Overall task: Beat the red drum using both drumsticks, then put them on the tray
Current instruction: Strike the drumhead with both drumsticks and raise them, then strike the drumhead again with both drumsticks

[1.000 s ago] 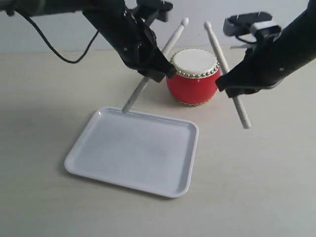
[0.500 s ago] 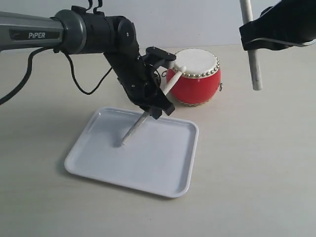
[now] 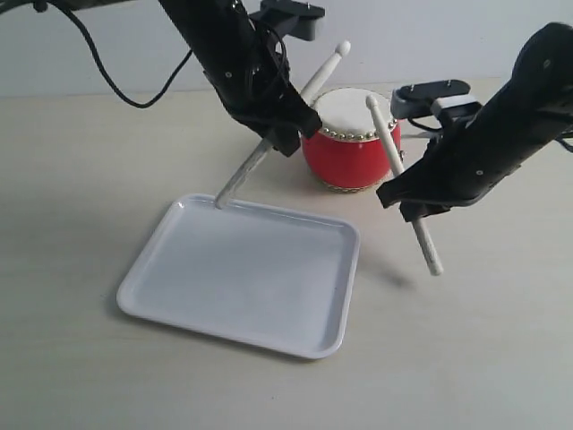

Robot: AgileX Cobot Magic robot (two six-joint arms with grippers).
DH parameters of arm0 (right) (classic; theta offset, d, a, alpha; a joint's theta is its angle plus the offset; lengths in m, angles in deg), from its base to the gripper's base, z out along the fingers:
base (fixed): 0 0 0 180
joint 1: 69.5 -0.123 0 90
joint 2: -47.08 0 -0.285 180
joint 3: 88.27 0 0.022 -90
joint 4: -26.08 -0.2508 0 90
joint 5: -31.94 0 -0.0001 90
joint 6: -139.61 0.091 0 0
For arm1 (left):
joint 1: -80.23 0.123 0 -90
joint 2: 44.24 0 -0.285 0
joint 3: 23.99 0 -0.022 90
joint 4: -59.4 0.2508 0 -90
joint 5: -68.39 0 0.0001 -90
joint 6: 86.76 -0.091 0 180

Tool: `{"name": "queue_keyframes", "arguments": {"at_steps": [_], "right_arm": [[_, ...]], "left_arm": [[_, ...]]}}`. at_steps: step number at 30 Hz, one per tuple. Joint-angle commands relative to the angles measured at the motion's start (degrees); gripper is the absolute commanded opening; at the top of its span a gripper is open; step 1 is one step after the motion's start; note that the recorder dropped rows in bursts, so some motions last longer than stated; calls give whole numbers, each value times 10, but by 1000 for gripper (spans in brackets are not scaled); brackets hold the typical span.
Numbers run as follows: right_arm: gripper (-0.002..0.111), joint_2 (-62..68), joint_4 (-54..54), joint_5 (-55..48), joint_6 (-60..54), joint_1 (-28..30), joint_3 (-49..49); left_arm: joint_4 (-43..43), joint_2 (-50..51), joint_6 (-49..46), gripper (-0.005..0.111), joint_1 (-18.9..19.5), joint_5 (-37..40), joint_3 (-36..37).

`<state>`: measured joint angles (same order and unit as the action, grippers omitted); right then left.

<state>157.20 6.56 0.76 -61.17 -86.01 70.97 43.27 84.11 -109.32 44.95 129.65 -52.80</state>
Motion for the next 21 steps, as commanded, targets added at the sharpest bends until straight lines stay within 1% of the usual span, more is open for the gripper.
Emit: {"name": "queue_keyframes", "arguments": {"at_steps": [1, 6, 11, 17, 21], "right_arm": [[0, 24, 0, 13, -6, 2, -1], [0, -3, 0, 3, -6, 2, -1], [0, -80, 0, -44, -5, 2, -1], [0, -218, -1, -70, 12, 2, -1], [0, -312, -15, -70, 14, 2, -1]], "left_arm": [[1, -30, 5, 0, -3, 11, -6], [1, -29, 7, 0, -3, 13, -6], [-1, -6, 7, 0, -3, 4, -6], [-12, 71, 7, 0, -3, -46, -6], [-15, 127, 7, 0, -3, -37, -6]]}}
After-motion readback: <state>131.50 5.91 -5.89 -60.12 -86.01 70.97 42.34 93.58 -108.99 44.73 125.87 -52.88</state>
